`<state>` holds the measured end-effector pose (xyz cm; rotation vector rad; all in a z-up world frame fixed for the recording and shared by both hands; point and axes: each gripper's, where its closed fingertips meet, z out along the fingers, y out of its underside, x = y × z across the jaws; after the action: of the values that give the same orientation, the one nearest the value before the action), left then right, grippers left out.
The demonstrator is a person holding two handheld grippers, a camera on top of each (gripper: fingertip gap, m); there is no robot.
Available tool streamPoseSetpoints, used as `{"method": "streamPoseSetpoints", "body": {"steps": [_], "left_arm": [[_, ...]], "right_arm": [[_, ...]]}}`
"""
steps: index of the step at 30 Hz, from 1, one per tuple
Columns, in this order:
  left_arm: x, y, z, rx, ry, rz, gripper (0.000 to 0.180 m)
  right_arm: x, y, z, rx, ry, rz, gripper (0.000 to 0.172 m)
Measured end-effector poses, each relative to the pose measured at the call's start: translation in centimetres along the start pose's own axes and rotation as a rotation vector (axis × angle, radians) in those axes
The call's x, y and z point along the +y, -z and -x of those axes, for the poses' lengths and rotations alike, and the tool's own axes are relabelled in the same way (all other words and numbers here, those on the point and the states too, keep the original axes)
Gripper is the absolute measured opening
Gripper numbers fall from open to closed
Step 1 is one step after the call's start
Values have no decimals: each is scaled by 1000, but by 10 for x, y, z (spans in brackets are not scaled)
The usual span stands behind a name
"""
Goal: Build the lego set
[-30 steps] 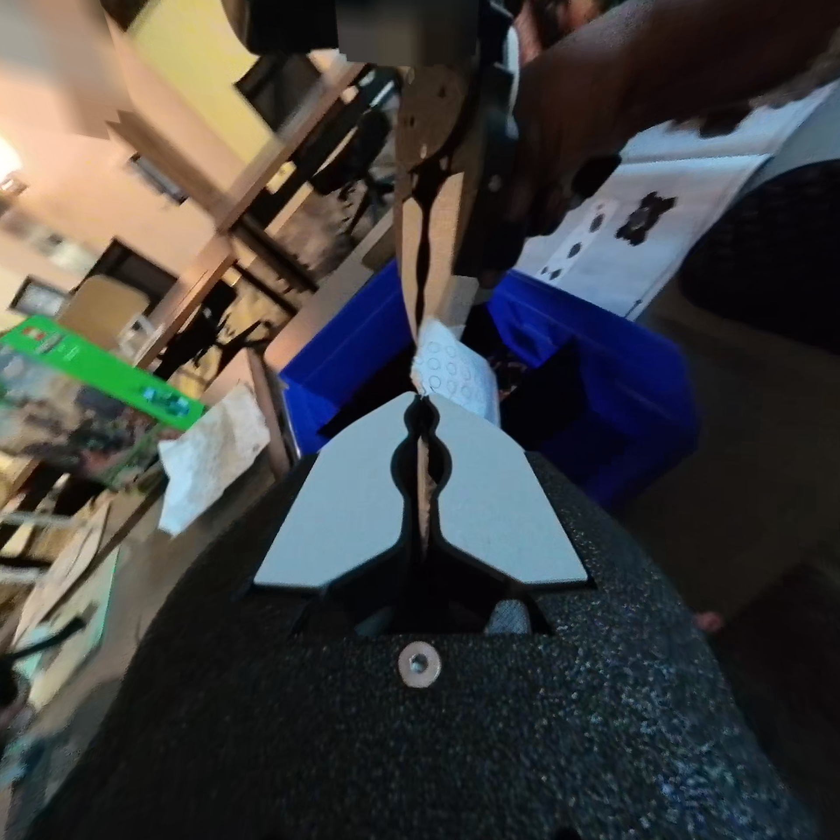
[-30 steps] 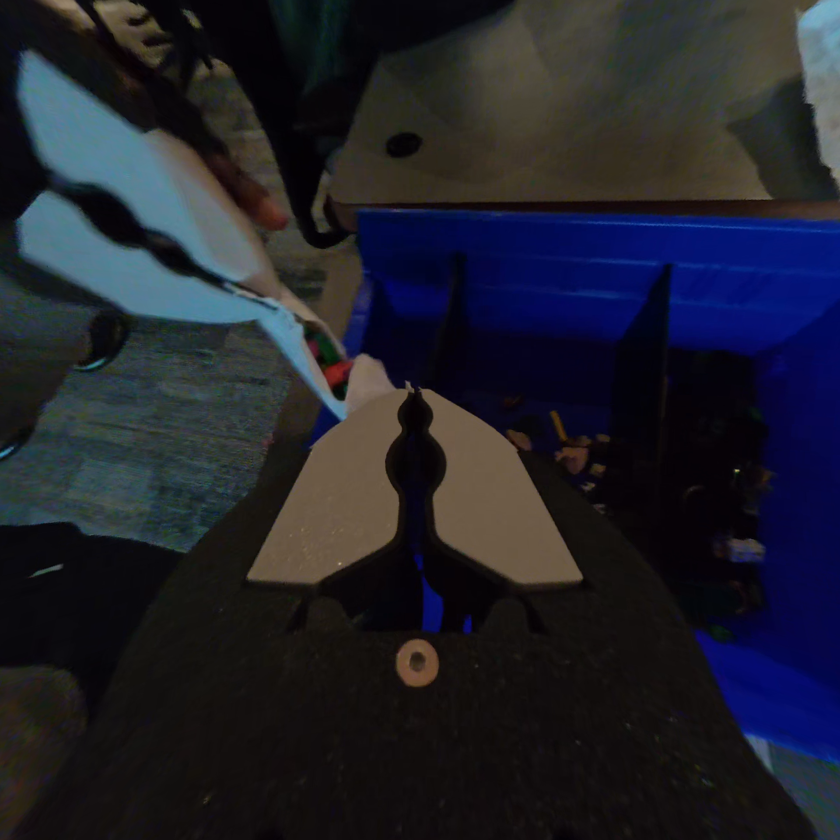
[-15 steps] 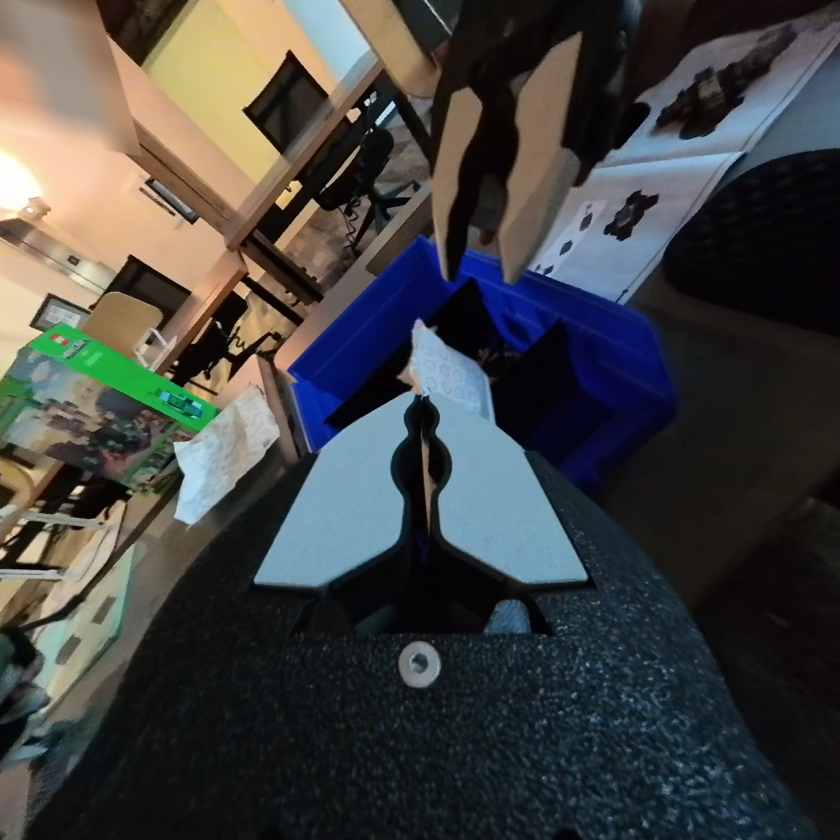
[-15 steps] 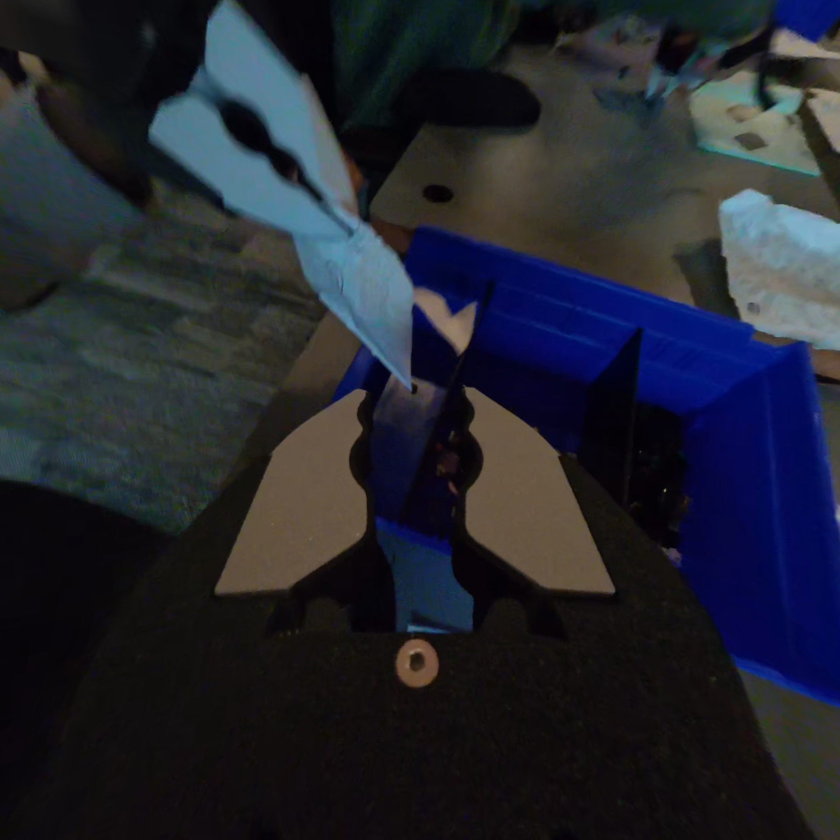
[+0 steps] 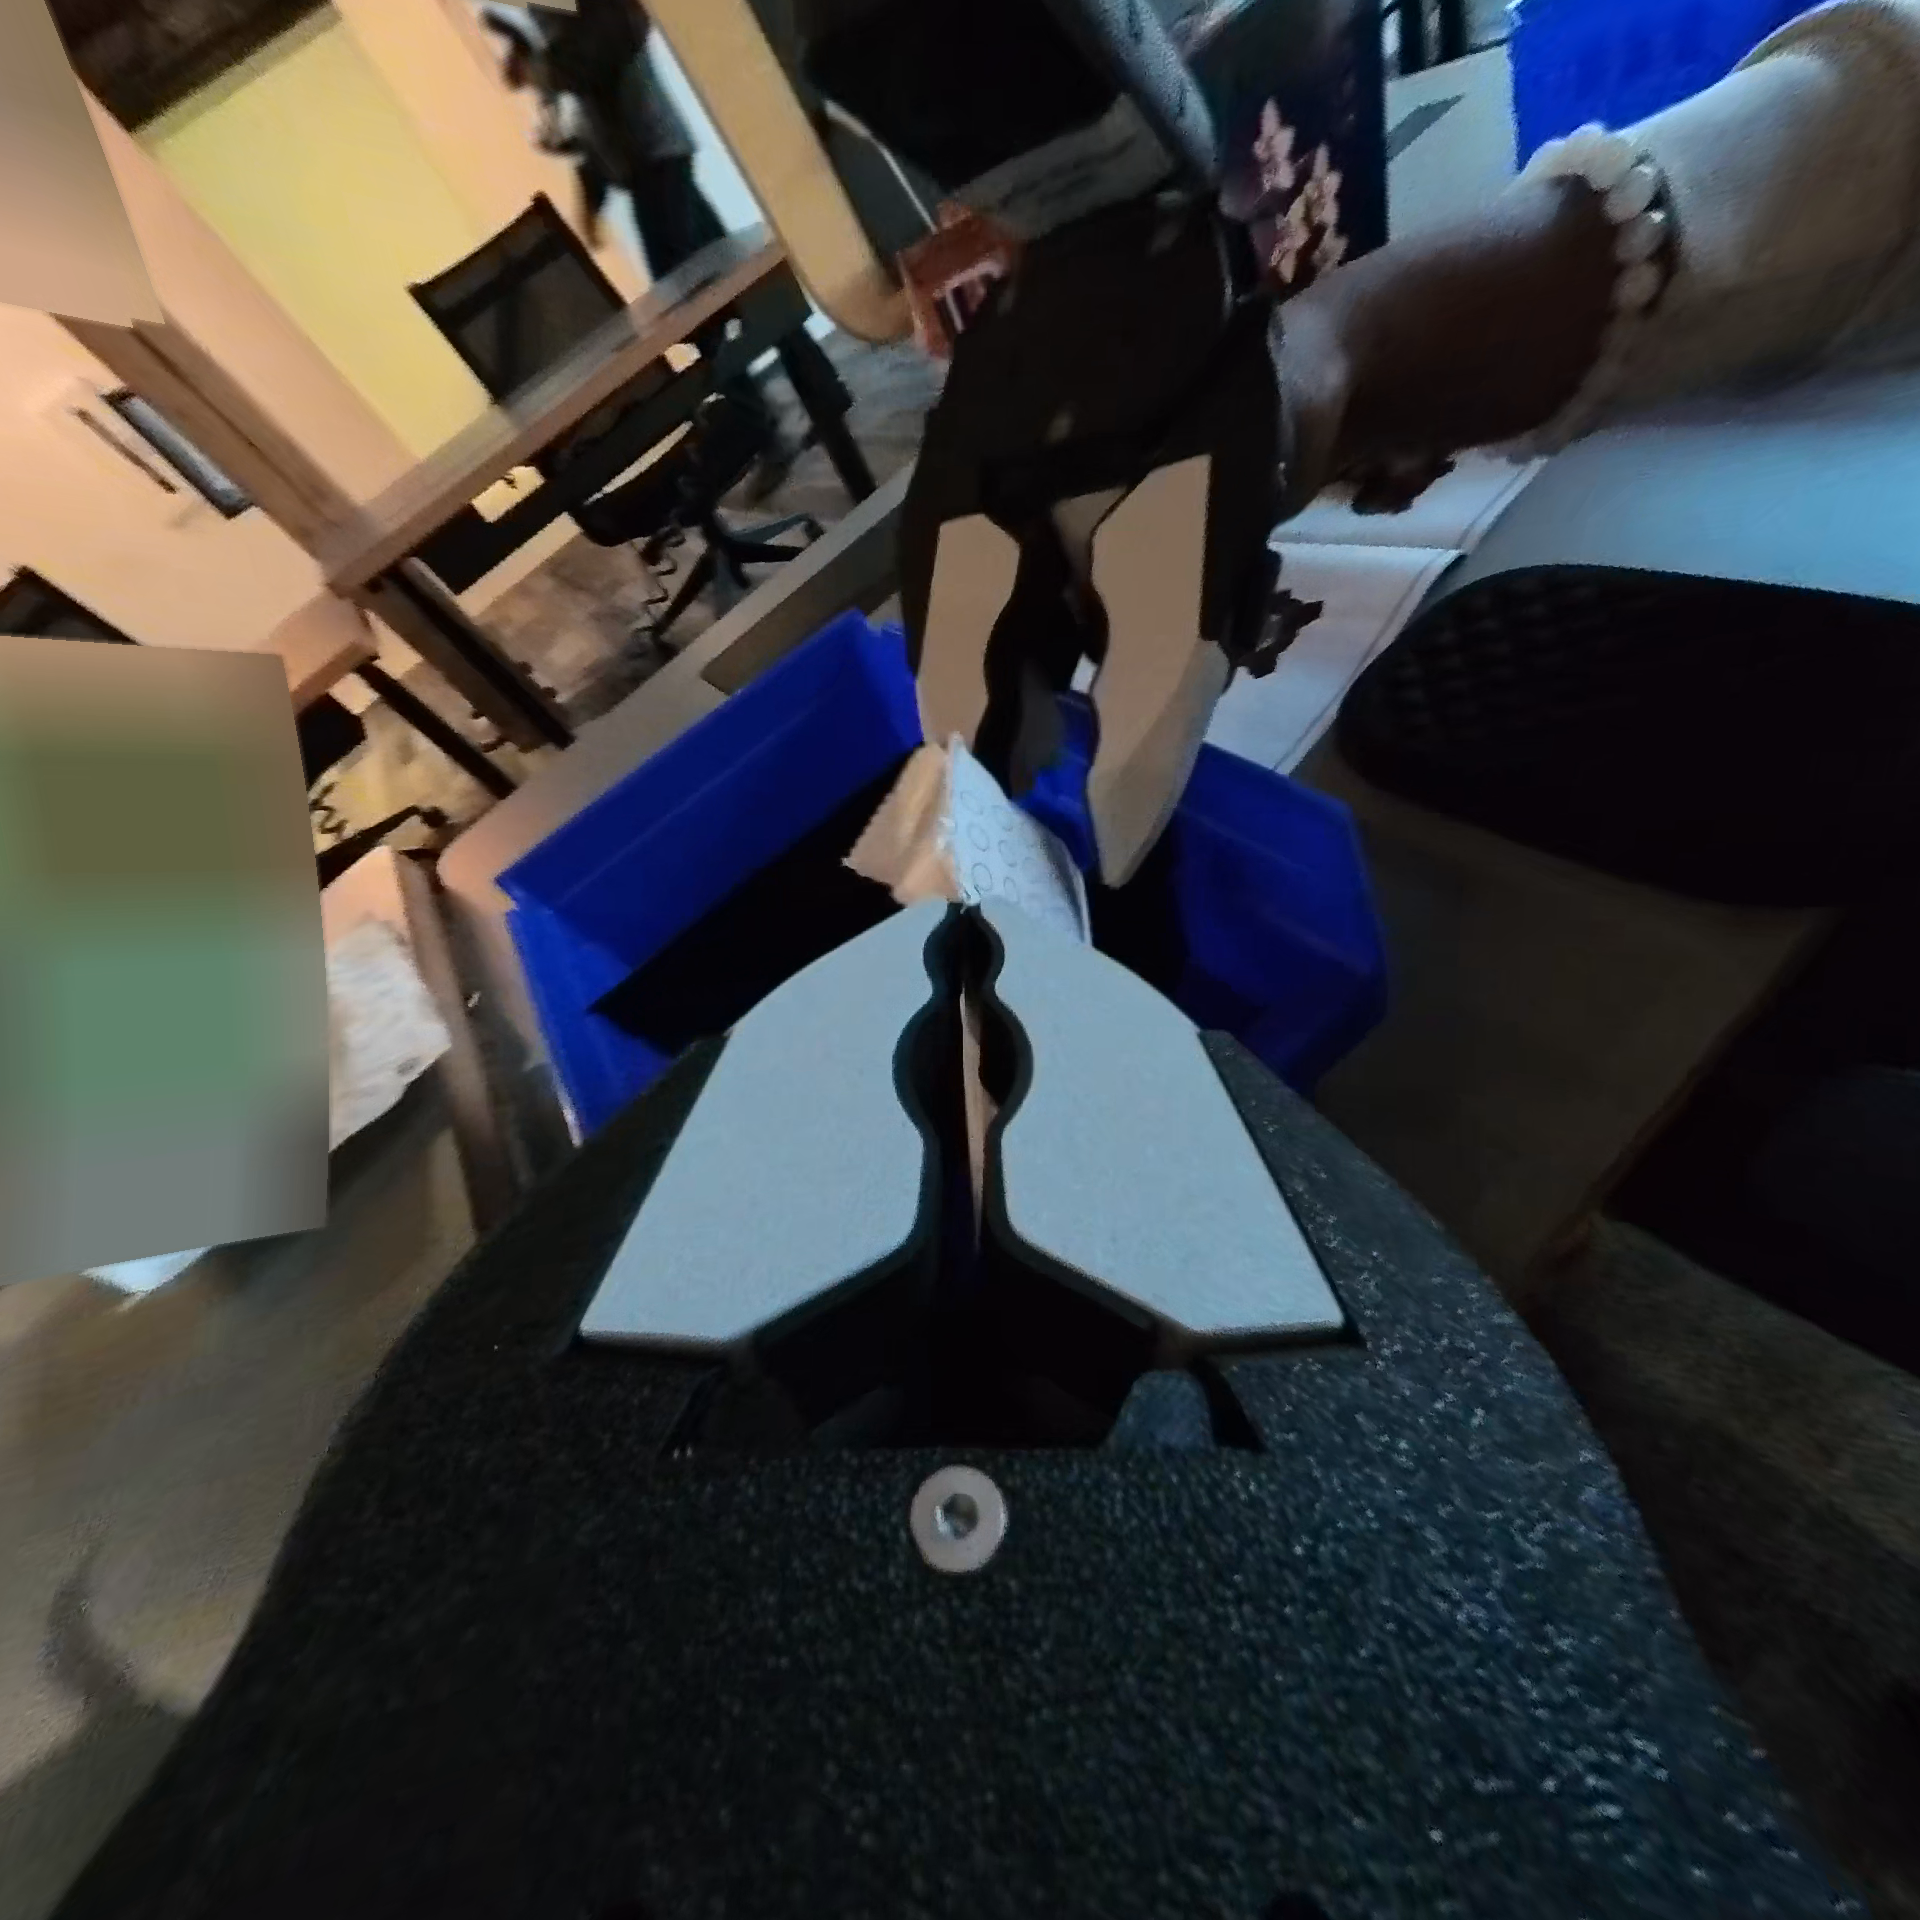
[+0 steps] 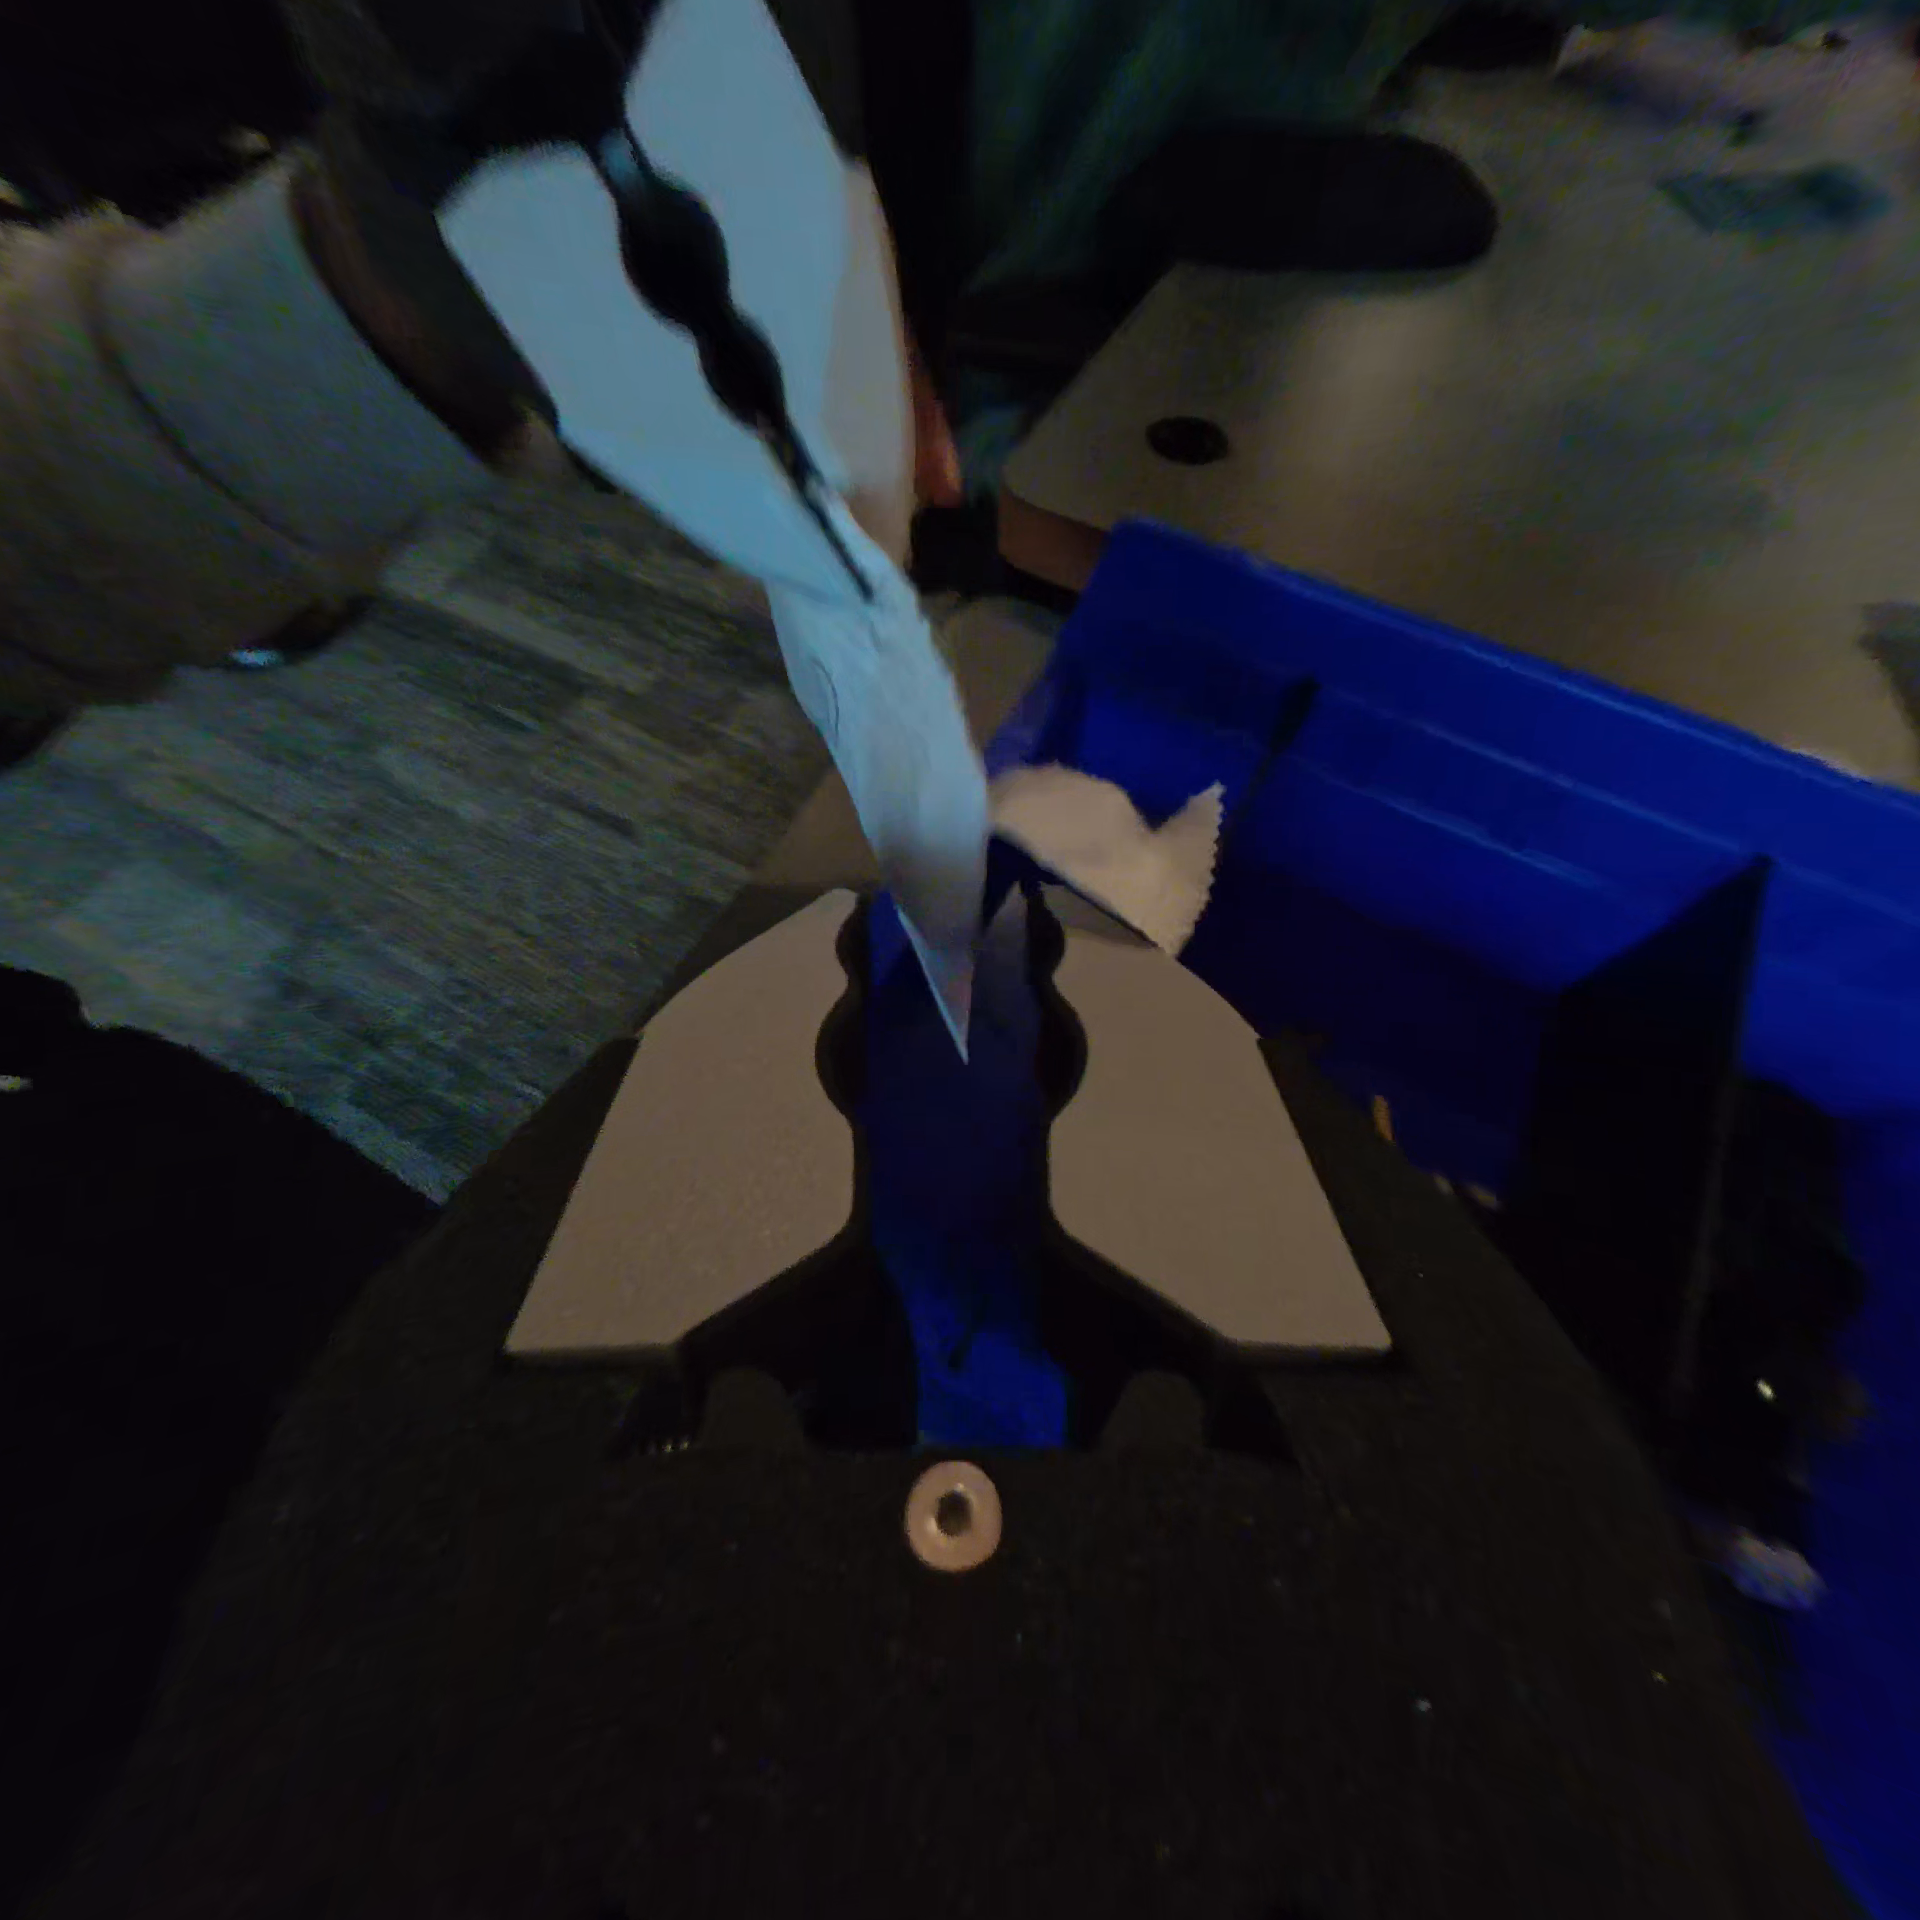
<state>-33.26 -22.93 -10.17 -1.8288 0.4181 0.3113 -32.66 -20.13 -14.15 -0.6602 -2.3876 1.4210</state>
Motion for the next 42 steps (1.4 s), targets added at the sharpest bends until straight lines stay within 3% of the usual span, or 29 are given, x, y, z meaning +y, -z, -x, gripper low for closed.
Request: {"method": "streamPoseSetpoints", "body": {"steps": [3, 7, 10, 12, 14, 16, 19, 22, 26, 28, 32, 36, 42], "left_arm": [[4, -4, -2, 18, 7, -9, 0], [8, -5, -1, -21, -35, -7, 3], [11, 3, 6, -168, -133, 16, 39], [15, 12, 9, -294, -221, 46, 49], [13, 22, 10, -478, -379, 56, 56], [9, 29, 4, -688, -639, 89, 58], [37, 11, -13, -769, -987, 339, 58], [55, 3, -10, -840, -946, 387, 55], [50, 12, 8, -966, -922, 401, 55], [51, 14, 14, -989, -969, 443, 47], [56, 8, 9, -897, -961, 432, 10], [61, 6, 2, -736, -912, 405, 7], [77, 16, 1, -651, -947, 426, 6]], "right_arm": [[-1, -5, 0, -17, -7, -8, 10], [1, -6, 1, -47, -70, -3, 7], [0, -5, -6, -42, -169, -6, 7], [0, -5, -11, -21, -220, 7, 7], [2, -6, -13, 0, -257, 21, 7], [2, -9, -14, 10, -308, 27, 6], [-5, -12, -14, 20, -387, 5, 6], [-16, -16, -9, -24, -488, -24, 6], [-22, -21, -3, -83, -597, -41, 6], [-20, -23, -2, -85, -621, -32, 6], [-16, -21, -2, -87, -645, -35, 8], [-8, -24, 4, -106, -643, 7, 14], [4, -26, 17, -160, -645, 121, 22]]}}
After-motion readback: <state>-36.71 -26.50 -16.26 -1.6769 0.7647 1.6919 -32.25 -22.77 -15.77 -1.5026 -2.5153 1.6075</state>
